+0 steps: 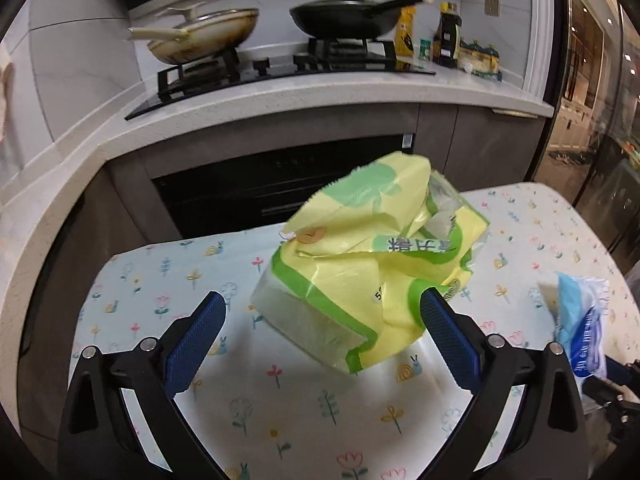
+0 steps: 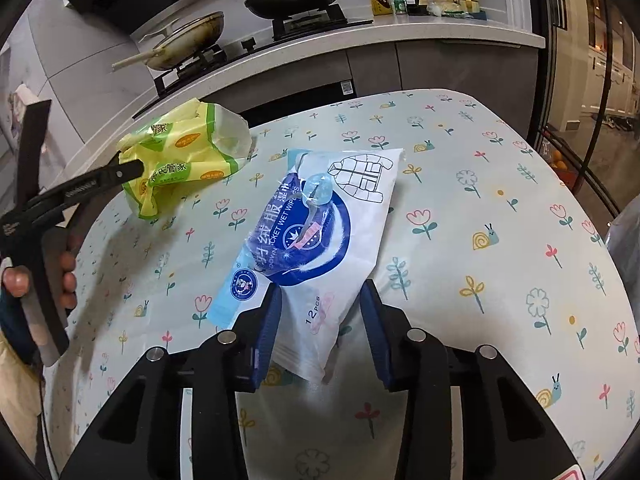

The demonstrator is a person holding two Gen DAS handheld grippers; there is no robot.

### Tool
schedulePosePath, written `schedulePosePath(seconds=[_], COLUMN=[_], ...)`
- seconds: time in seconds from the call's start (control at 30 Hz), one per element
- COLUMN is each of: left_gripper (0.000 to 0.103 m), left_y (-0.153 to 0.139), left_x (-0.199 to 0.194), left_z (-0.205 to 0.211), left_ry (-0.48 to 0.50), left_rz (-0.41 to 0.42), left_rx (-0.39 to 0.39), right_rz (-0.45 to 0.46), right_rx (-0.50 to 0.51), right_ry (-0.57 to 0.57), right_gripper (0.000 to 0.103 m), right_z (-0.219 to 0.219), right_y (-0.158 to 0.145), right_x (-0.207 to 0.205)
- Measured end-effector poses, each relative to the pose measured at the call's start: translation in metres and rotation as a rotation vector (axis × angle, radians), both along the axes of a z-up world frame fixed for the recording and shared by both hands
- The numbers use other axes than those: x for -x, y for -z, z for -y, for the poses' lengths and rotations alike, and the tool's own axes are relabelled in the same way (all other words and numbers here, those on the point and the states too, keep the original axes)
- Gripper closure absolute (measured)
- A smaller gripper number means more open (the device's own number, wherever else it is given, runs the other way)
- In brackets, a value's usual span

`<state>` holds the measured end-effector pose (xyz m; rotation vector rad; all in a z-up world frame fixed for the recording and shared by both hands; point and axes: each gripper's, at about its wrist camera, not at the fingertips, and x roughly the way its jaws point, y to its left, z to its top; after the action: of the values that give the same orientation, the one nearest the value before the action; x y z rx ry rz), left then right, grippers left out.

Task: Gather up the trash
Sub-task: 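Grasp the yellow-green snack bag with the left gripper while the right gripper grasps the wet-wipes pack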

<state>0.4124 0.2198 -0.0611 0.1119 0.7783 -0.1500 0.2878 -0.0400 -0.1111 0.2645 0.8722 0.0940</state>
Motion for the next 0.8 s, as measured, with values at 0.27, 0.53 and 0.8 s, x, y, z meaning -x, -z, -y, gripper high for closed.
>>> schedulePosePath(seconds=[0.27,0.53,0.8], left_gripper=[0.07,0.085,0.086], left_y=[0.007,0.0,-0.019], left_x=[0.006,0.047,0.106], left_z=[0.02,0.047,0.08], left_ry=[0.033,0.02,-0.004], left_rz=[-0.01,-0.021,-0.026], left_rx=[-0.002,-0.005,0.017], right_rz=[0.005,0.004,0.04], right_rx=[-0.043,-0.066,-0.102], right_ry=[-0.005,-0.014,0.017], right_gripper=[0.078,0.087,0.089], right_z=[0.005,0.013,0.042], right_y=[-0.001,-0.008,-0.034], right_x=[0.006,0.025,0.068])
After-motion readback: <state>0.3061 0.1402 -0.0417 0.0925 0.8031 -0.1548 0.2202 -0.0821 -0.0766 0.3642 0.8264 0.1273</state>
